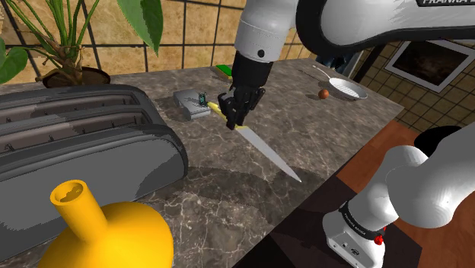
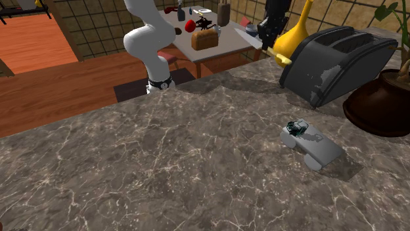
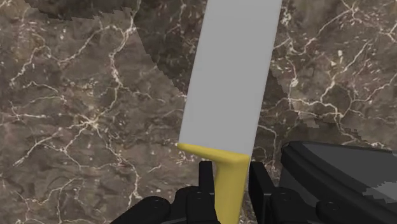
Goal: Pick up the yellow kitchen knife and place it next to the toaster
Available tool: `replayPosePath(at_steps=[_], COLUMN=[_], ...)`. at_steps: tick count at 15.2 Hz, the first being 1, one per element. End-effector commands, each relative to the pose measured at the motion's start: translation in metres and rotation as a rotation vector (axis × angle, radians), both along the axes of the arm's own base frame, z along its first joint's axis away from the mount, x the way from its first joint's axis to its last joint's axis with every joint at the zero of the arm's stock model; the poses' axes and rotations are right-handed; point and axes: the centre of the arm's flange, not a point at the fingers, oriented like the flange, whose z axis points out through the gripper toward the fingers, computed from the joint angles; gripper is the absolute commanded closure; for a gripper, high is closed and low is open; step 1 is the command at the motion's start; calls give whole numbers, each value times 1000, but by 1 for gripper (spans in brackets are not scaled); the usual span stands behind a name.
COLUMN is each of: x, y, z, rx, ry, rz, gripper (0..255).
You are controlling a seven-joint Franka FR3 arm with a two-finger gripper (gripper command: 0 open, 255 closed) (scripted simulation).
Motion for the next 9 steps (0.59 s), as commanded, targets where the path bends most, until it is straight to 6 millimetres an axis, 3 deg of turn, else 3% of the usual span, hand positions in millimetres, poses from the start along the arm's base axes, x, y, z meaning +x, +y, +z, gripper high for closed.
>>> replayPosePath(at_steps=[1,9], x=[0,0], y=[-1,-1], z=[-11,-53], rx=[0,0], ry=[0,0], rz=[0,0], gripper=[255,255])
